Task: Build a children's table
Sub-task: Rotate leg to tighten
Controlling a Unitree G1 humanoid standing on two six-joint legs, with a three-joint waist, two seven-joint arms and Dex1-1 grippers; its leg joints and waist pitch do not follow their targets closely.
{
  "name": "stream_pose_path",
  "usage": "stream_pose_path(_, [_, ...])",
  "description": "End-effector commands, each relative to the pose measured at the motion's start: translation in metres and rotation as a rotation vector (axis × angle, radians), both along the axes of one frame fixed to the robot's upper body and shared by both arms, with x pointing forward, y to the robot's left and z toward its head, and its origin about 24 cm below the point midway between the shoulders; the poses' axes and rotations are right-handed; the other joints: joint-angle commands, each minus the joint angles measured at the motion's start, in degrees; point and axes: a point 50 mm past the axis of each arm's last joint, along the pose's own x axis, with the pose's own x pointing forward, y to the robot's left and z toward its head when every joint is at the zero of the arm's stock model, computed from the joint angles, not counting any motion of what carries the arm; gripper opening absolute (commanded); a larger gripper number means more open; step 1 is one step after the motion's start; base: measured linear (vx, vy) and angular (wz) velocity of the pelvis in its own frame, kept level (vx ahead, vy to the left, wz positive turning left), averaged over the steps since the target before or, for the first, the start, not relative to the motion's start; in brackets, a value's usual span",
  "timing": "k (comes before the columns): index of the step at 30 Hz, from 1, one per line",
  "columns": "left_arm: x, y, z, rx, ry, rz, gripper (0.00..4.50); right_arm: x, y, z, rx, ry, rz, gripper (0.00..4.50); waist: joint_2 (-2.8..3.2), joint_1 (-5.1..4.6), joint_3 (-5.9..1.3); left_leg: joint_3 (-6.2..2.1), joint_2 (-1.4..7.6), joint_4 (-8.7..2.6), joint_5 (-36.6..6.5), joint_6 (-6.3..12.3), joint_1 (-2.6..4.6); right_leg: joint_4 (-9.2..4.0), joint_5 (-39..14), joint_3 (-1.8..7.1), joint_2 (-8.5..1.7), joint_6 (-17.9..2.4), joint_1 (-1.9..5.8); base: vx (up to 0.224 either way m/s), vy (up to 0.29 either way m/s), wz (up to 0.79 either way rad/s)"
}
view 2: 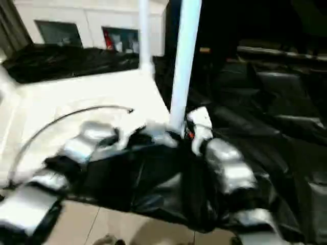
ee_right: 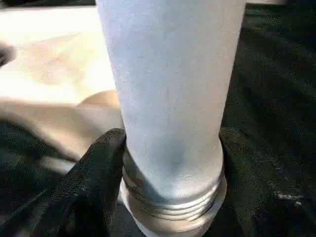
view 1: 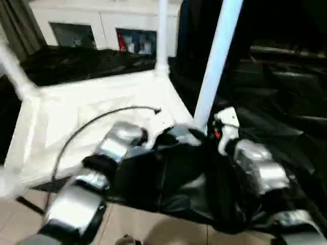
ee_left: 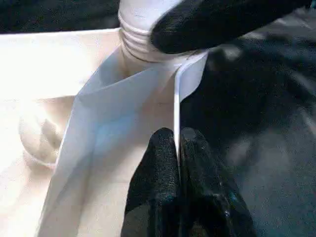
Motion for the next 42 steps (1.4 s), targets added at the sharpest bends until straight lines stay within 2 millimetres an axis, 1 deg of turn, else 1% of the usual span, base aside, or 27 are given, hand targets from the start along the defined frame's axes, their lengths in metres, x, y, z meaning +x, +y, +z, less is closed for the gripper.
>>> stream_pose_path(1, [0.010,-0.007,0.008,-0.004,-0.033,0.136,0.00,0.001,-0.004,-0.022,-0.026,0.107,-0.186,2.64,-0.49,-0.24,-4.28,-0.44,0.88,-4.30,-13.11,0.12,1.10,-4.50,-14.06,1.96,-2.89,-11.89,2.54,0.000,0.000,0.00])
stream_pose_path(2, [0.012,-0.011,0.007,0.003,-0.034,0.177,0.00,0.003,0.000,-0.024,-0.026,0.115,-0.234,2.64,-0.62,-0.36,-4.35,-0.43,0.82,-4.28,-12.99,-0.02,1.21,-4.54,-13.86,1.93,-2.86,-11.80,2.57,0.000,0.000,0.00])
stream_pose_path(3, [0.013,-0.014,0.008,0.008,-0.046,0.202,0.00,0.007,0.003,-0.024,-0.038,0.122,-0.274,2.64,-0.41,-0.33,-4.34,-0.36,0.81,-4.21,-12.96,0.10,1.21,-4.61,-13.53,1.98,-2.90,-11.91,2.58,0.000,0.000,0.00])
stream_pose_path(4, [0.014,-0.016,0.008,0.013,-0.058,0.215,0.00,0.009,0.004,-0.023,-0.048,0.126,-0.298,2.64,-0.46,-0.51,-4.28,-0.39,0.73,-4.24,-13.10,0.00,1.11,-4.66,-13.52,1.95,-2.81,-11.92,2.56,0.000,0.000,0.00])
stream_pose_path(6, [0.015,-0.020,0.009,0.017,-0.079,0.238,0.00,0.014,0.009,-0.021,-0.076,0.114,-0.340,2.64,-0.60,-0.28,-4.54,-0.37,0.65,-4.06,-10.73,1.03,0.78,-4.28,-9.48,1.96,-2.74,-12.02,2.98,0.000,0.000,0.00])
stream_pose_path(8, [0.015,-0.021,0.009,0.018,-0.084,0.231,0.00,0.017,0.011,-0.019,-0.082,0.101,-0.336,2.64,-0.57,-0.29,-4.71,-0.33,0.59,-3.90,-9.45,1.69,0.75,-3.96,-6.74,1.91,-2.68,-12.61,3.07,0.000,0.000,0.00])
stream_pose_path(9, [0.014,-0.022,0.009,0.022,-0.091,0.214,0.00,0.018,0.013,-0.017,-0.072,0.092,-0.339,2.64,-0.79,-0.12,-4.66,-0.28,0.57,-3.85,-8.93,2.42,0.67,-3.90,-5.56,1.89,-2.72,-12.97,3.13,0.000,0.000,0.00])
stream_pose_path(10, [0.014,-0.022,0.008,0.023,-0.087,0.206,0.00,0.019,0.014,-0.016,-0.059,0.086,-0.337,2.99,-0.73,-0.12,-4.65,-0.28,0.59,-3.85,-8.89,2.70,0.65,-3.88,-5.35,1.90,-2.77,-13.12,3.15,0.000,0.000,0.00])
stream_pose_path(12, [0.013,-0.021,0.008,0.021,-0.089,0.195,0.00,0.020,0.015,-0.014,-0.046,0.071,-0.331,3.33,-0.72,-0.11,-4.58,-0.24,0.66,-3.89,-9.50,3.16,0.72,-3.94,-5.90,1.86,-2.81,-13.40,3.15,0.000,0.000,0.00])
stream_pose_path(14, [0.012,-0.020,0.007,0.016,-0.086,0.178,0.00,0.021,0.015,-0.010,-0.049,0.035,-0.319,3.36,-0.77,-0.13,-4.56,-0.21,0.70,-3.90,-10.02,3.23,0.82,-4.04,-6.70,1.89,-2.84,-13.51,3.11,0.000,0.000,0.00])
stream_pose_path(18, [0.011,-0.018,0.007,0.020,-0.098,0.141,0.00,0.025,0.005,-0.002,-0.049,-0.016,-0.326,3.76,-0.79,-0.07,-4.55,-0.21,0.77,-3.91,-9.70,3.51,0.83,-3.95,-6.48,1.90,-2.86,-13.71,3.11,0.000,0.000,0.00])
stream_pose_path(19, [0.011,-0.017,0.007,0.021,-0.102,0.129,0.00,0.026,0.001,0.000,-0.052,-0.031,-0.318,3.76,-1.02,-0.01,-4.54,-0.21,0.77,-3.93,-9.63,3.71,0.80,-3.92,-6.65,1.86,-2.86,-13.69,3.19,0.000,0.000,0.00])
stream_pose_path(20, [0.011,-0.016,0.008,0.019,-0.103,0.110,0.00,0.026,-0.004,0.004,-0.041,-0.045,-0.282,3.82,-0.99,0.00,-4.53,-0.17,0.74,-3.88,-9.68,4.03,0.80,-3.99,-6.60,1.87,-2.85,-13.71,3.23,0.000,0.000,0.00])
stream_pose_path(21, [0.011,-0.015,0.008,0.018,-0.102,0.101,0.00,0.025,-0.006,0.005,-0.031,-0.047,-0.260,4.11,-0.98,0.07,-4.55,-0.14,0.79,-3.81,-9.41,4.27,0.76,-3.89,-5.99,1.93,-2.86,-13.84,3.23,0.000,0.000,0.00])
stream_pose_path(23, [0.009,-0.012,0.009,0.012,-0.103,0.049,0.00,0.019,-0.008,0.007,-0.027,-0.034,-0.108,4.11,-1.12,0.23,-4.54,-0.17,0.80,-3.76,-8.87,5.00,0.69,-3.82,-5.12,1.92,-2.80,-13.57,3.43,0.000,0.000,0.00])
stream_pose_path(25, [0.005,-0.009,0.010,0.011,-0.112,-0.052,0.00,0.005,-0.014,0.009,-0.022,-0.028,0.084,4.11,-0.77,0.54,-4.56,-0.23,0.85,-3.65,-8.54,6.18,0.69,-3.76,-3.57,1.91,-2.74,-13.45,3.58,0.000,0.000,0.00])
stream_pose_path(27, [0.001,-0.004,0.010,0.021,-0.094,-0.134,0.00,-0.010,-0.023,0.012,-0.049,-0.031,0.239,4.11,-1.04,0.78,-4.57,-0.24,0.93,-3.57,-8.14,7.03,0.55,-3.60,-1.98,1.86,-2.63,-13.37,3.80,0.000,0.000,0.00])
stream_pose_path(29, [-0.005,0.002,0.010,0.039,-0.078,-0.243,0.00,-0.024,-0.034,0.014,-0.096,-0.026,0.369,4.11,-0.93,0.93,-4.50,-0.21,1.09,-3.61,-9.14,6.80,0.63,-3.84,-3.75,1.82,-2.71,-13.69,3.59,0.000,0.000,0.00])
stream_pose_path(30, [-0.005,0.002,0.010,0.039,-0.078,-0.243,0.00,-0.024,-0.034,0.014,-0.096,-0.026,0.369,4.11,-0.94,1.05,-4.47,-0.20,1.22,-3.63,-9.67,6.58,0.72,-3.90,-4.59,1.86,-2.76,-13.73,3.51,0.000,0.000,0.00])
stream_pose_path(31, [-0.006,0.003,0.010,0.044,-0.071,-0.259,0.00,-0.026,-0.035,0.015,-0.101,-0.021,0.384,4.11,-0.93,0.86,-4.30,-0.17,1.21,-3.76,-10.79,6.02,0.64,-3.98,-6.70,1.86,-2.80,-13.92,3.33,0.000,0.000,0.00])
stream_pose_path(33, [-0.008,0.006,0.010,0.045,-0.058,-0.297,0.00,-0.031,-0.038,0.015,-0.108,-0.013,0.430,4.11,-0.85,0.84,-4.11,-0.16,1.30,-3.96,-13.55,4.46,1.03,-4.54,-11.69,1.94,-2.95,-13.59,2.93,0.000,0.000,0.00])
stream_pose_path(34, [-0.008,0.006,0.010,0.045,-0.058,-0.297,0.00,-0.031,-0.038,0.015,-0.108,-0.013,0.430,4.11,-0.89,0.81,-4.09,-0.23,1.28,-4.04,-13.96,4.17,0.96,-4.62,-12.65,1.91,-2.97,-13.35,2.99,0.000,0.000,0.00])
stream_pose_path(35, [-0.013,0.008,0.011,0.035,-0.040,-0.349,0.00,-0.035,-0.038,0.015,-0.123,-0.004,0.471,4.11,-0.62,1.00,-4.13,-0.32,1.47,-4.16,-14.25,3.65,1.15,-4.70,-13.37,1.97,-3.05,-13.17,2.87,0.000,0.000,0.00])
stream_pose_path(36, [-0.013,0.008,0.011,0.035,-0.040,-0.349,0.00,-0.035,-0.038,0.015,-0.123,-0.004,0.471,4.11,-0.71,0.95,-4.13,-0.27,1.49,-4.17,-14.07,3.58,1.09,-4.68,-13.06,2.03,-2.96,-13.19,2.83,0.000,0.000,0.00])
stream_pose_path(37, [-0.016,0.009,0.012,0.022,-0.029,-0.379,0.00,-0.036,-0.036,0.015,-0.130,0.002,0.483,4.11,-0.56,1.07,-4.17,-0.27,1.50,-4.17,-14.14,3.28,1.20,-4.61,-12.68,2.04,-2.95,-13.38,2.69,0.000,0.000,0.00])
stream_pose_path(41, [-0.019,0.009,0.012,0.014,-0.018,-0.408,0.00,-0.034,-0.032,0.017,-0.136,0.002,0.489,4.11,-0.50,1.24,-4.39,-0.31,1.40,-4.08,-12.26,3.17,0.93,-4.03,-8.30,2.05,-2.86,-14.02,2.93,0.000,0.000,0.00])
stream_pose_path(42, [-0.019,0.009,0.011,0.015,-0.017,-0.409,0.00,-0.034,-0.031,0.018,-0.134,0.001,0.488,3.85,-0.55,1.24,-4.41,-0.29,1.40,-4.05,-12.06,3.21,0.92,-4.00,-7.94,2.04,-2.87,-14.03,2.93,0.000,0.000,0.00])
